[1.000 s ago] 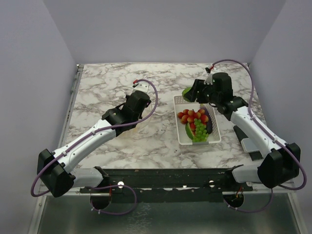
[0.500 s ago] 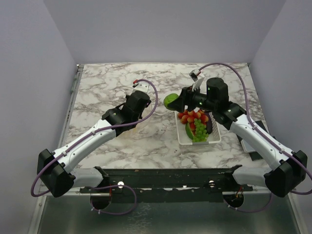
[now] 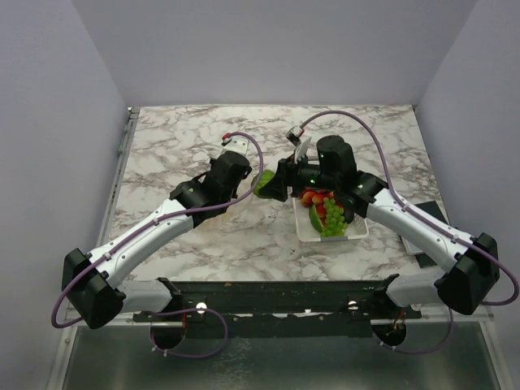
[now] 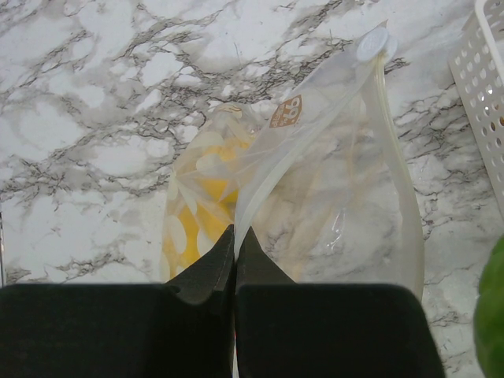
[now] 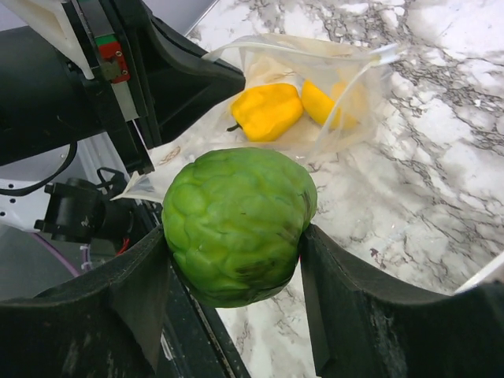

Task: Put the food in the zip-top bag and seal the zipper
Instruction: Place the fake fruit in the zipper food storage bag.

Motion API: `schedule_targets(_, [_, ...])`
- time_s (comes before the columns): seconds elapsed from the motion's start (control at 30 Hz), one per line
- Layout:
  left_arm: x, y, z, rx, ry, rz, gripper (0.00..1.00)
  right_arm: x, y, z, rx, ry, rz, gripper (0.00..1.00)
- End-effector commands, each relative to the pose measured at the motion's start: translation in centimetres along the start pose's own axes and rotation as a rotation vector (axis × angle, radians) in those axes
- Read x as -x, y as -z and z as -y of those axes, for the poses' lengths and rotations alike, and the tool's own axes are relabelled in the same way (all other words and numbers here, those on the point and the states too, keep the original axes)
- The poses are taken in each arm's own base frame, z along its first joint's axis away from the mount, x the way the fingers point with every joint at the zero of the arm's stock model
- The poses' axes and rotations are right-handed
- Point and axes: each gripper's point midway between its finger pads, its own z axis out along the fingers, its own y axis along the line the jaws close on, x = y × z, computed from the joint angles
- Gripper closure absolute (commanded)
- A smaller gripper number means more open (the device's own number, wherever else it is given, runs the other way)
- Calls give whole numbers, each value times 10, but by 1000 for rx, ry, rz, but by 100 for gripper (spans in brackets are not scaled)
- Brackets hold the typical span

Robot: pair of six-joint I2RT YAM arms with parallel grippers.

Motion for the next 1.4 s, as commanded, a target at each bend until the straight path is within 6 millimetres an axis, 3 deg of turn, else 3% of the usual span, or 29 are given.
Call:
schedule_targets(0.0, [1,3,4,-26,9,14,100,15,-14,-11,18,47,30,69])
schedule_targets(0.37, [3,4,3,-29,12,21,100,6,-45,-16,15,51,-22,69])
schedule_targets(0.87, [6,7,3,-37,23,36,100,-36,-84,-6,-17,30,-130,66])
schedule_targets(1.1, [6,7,3,-39,21,35,100,-43,-93,-12,-14,41,-157,43])
schedule_targets(1.37, [6,7,3,-38,20,35,100,-41,-90,-14,-25,50,-139,19])
